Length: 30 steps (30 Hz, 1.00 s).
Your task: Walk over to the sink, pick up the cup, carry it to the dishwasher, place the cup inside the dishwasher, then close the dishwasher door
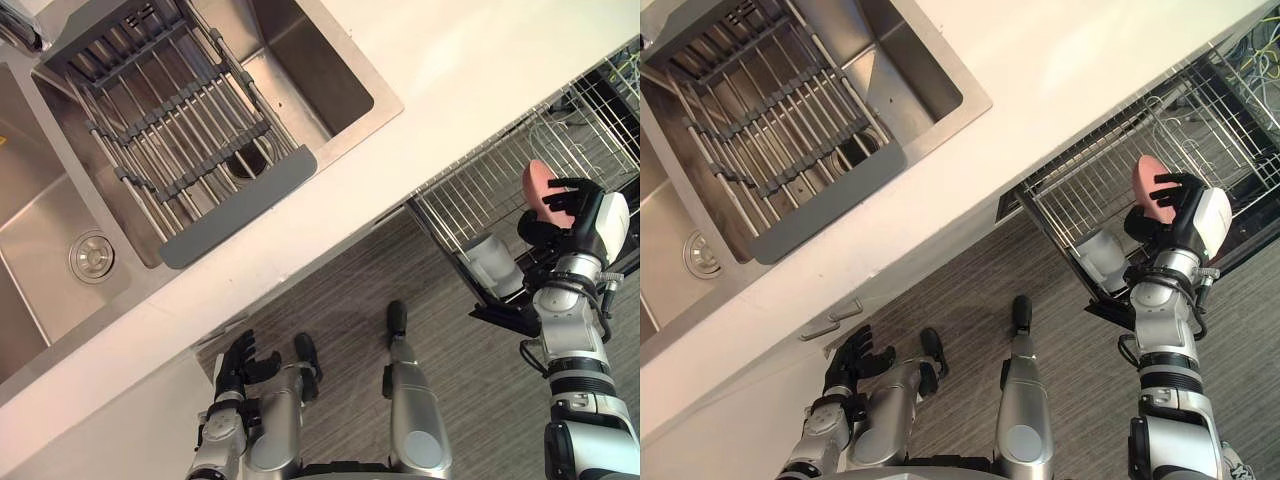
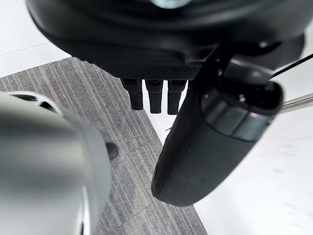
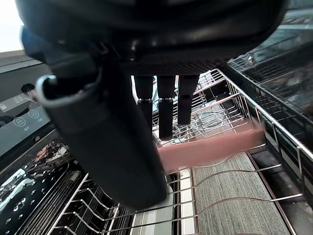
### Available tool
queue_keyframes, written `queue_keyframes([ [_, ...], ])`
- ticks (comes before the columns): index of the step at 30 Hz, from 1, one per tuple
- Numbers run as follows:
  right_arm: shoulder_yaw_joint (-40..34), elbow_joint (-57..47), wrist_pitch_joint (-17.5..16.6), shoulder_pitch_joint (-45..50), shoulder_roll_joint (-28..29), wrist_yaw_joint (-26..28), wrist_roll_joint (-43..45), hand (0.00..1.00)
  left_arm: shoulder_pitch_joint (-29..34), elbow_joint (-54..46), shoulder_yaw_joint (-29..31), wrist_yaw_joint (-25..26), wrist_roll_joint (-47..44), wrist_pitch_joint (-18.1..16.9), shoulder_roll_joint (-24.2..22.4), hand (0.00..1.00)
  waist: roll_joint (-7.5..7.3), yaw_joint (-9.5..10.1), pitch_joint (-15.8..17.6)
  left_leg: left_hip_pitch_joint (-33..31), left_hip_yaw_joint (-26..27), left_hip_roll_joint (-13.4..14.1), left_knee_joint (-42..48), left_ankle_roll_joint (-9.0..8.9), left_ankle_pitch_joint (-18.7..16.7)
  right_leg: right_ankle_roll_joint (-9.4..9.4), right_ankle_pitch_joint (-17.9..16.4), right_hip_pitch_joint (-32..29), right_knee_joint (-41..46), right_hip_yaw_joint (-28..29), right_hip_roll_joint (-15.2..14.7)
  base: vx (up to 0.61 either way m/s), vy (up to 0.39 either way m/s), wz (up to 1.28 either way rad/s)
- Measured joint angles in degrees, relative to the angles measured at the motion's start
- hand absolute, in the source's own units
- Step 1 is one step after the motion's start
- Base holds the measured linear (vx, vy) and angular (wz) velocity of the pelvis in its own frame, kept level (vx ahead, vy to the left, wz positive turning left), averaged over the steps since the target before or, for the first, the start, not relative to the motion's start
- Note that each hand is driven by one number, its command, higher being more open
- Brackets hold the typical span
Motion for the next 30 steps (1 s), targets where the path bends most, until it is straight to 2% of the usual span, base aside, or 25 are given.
queue_keyframes([
  [4,-1.97,-4.98,-0.16,1.15,1.95,-0.23,3.84,0.90,-0.99,0.23,0.01,0.00,-0.16,0.01,-0.07,0.90,0.08,0.00,0.06,0.00,-0.75,-0.10,0.01,0.00,0.00,0.00,0.00,0.04,0.00,0.00,0.07,-0.04,-0.032,0.00],
  [11,-4.04,-18.95,-3.33,8.19,8.56,0.15,10.50,0.90,-1.25,-0.08,0.09,-0.08,-0.12,0.25,-0.25,0.90,0.02,0.01,0.09,1.11,-1.59,-0.01,-0.18,-0.03,-0.01,-0.01,-0.01,1.31,-0.22,-0.09,0.38,-0.03,-0.022,0.00],
  [13,-6.15,-23.92,-3.78,10.77,10.98,0.14,10.87,0.90,-1.26,-0.11,0.13,-0.11,-0.11,0.45,-0.35,0.90,0.00,0.04,0.10,1.80,-1.68,-0.02,-0.49,-0.06,-0.03,-0.02,-0.03,2.06,-0.43,-0.21,0.38,-0.04,-0.025,0.03],
  [17,-13.37,-32.15,-7.47,17.43,16.19,-1.12,10.88,0.90,-1.26,-0.31,0.62,-0.11,0.86,0.75,-0.86,0.90,-0.13,0.01,0.13,3.03,-1.76,0.00,-1.14,-0.16,-0.09,-0.04,-0.11,3.46,-0.99,-0.51,0.40,-0.02,-0.007,0.01],
  [21,-17.88,-32.30,-8.23,24.08,20.81,-1.72,14.03,0.90,-1.14,-0.34,1.85,-0.20,1.17,1.20,-1.97,0.90,-0.84,0.05,0.25,4.52,-1.28,0.62,-1.86,-0.38,-0.20,-0.16,-0.57,4.71,-1.07,-0.65,0.79,0.00,0.000,0.00],
  [23,-19.16,-30.54,-8.22,27.64,23.46,-1.65,18.68,0.90,-1.12,-0.35,1.83,-0.48,1.30,1.41,-2.43,0.90,-1.21,0.09,0.10,4.93,-0.78,1.24,-1.93,-0.68,-0.39,-0.22,-1.24,4.84,-0.39,-0.64,1.12,0.01,-0.036,-0.05],
  [26,-19.81,-26.24,-8.23,28.62,24.84,-1.16,24.29,0.90,-1.16,-0.40,1.84,-0.51,1.34,1.50,-2.46,0.90,-1.83,0.45,-0.13,5.56,0.57,2.14,-1.65,-1.13,-0.68,-0.37,-1.92,4.84,0.52,-0.55,1.62,0.01,-0.029,-0.10],
  [30,-20.77,-22.31,-8.27,28.69,25.65,0.38,33.93,0.90,-1.50,-1.08,1.83,-0.51,1.24,1.53,-3.04,0.90,-1.92,1.57,-0.17,5.99,1.92,3.25,-1.21,-1.37,-0.81,-0.57,-3.09,4.66,2.27,-0.78,2.09,0.00,-0.035,0.01],
])
